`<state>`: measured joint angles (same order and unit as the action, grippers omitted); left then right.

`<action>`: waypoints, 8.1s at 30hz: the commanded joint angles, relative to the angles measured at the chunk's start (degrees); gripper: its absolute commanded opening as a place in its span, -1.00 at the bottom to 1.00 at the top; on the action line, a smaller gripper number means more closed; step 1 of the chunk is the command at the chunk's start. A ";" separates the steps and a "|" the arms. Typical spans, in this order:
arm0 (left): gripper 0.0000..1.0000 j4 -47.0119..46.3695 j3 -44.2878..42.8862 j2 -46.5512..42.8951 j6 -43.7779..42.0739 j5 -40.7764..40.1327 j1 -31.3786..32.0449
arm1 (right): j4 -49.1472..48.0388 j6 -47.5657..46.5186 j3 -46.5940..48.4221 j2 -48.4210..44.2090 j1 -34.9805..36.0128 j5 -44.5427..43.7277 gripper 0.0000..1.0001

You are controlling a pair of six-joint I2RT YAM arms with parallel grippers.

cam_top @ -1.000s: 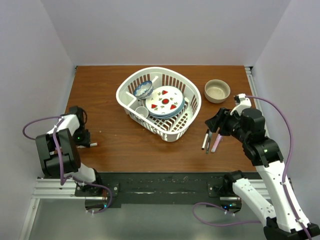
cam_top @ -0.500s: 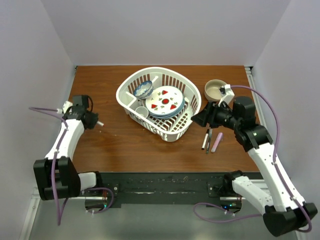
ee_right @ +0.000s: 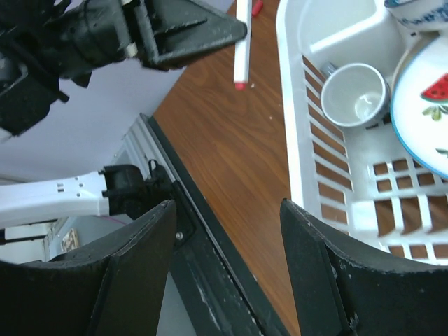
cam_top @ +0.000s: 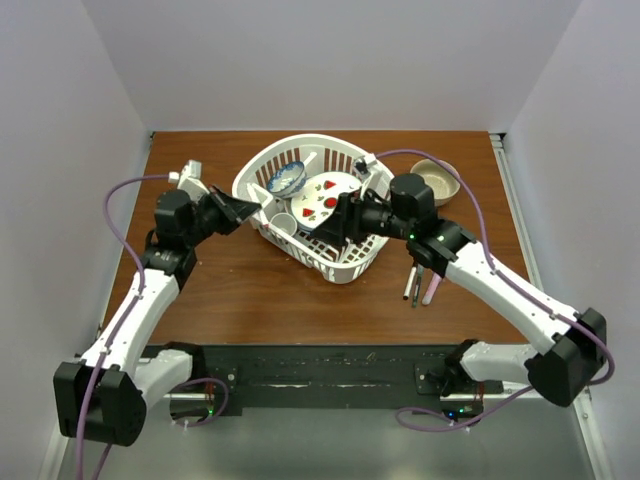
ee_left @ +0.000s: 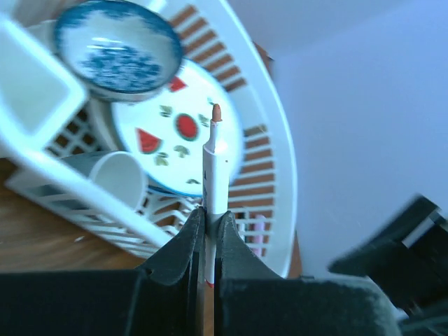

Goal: Insert the pens into the pen caps

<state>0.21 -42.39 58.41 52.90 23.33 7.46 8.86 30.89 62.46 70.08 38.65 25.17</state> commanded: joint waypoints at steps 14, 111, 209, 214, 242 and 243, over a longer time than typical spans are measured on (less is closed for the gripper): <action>-1.00 -23.67 3.63 -7.35 6.51 10.68 7.91 | -22.12 4.52 3.11 7.26 5.47 -4.16 0.24; -0.03 13.41 -34.42 56.37 -35.59 -11.82 -31.46 | 5.64 -7.08 -5.06 -26.23 3.53 -24.90 -1.00; -0.96 35.48 -32.76 59.10 -2.72 -35.29 -22.85 | 11.18 -9.54 -0.84 -28.77 3.53 -32.82 -1.00; -1.00 32.67 -27.23 53.84 -3.33 -35.90 -20.91 | 11.35 -7.87 -2.60 -29.39 3.53 -31.41 -1.00; -1.00 12.30 -16.50 7.69 -6.76 -16.75 7.97 | -10.77 -0.15 -15.60 -18.33 3.62 -8.67 -1.00; -1.00 8.44 -16.23 6.81 -5.89 -16.04 9.57 | -12.80 0.48 -16.05 -17.19 3.62 -7.86 -1.00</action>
<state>21.85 -58.65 70.22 44.99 -0.27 10.94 9.19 26.98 48.34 48.64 42.26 8.84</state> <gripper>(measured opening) 0.181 0.125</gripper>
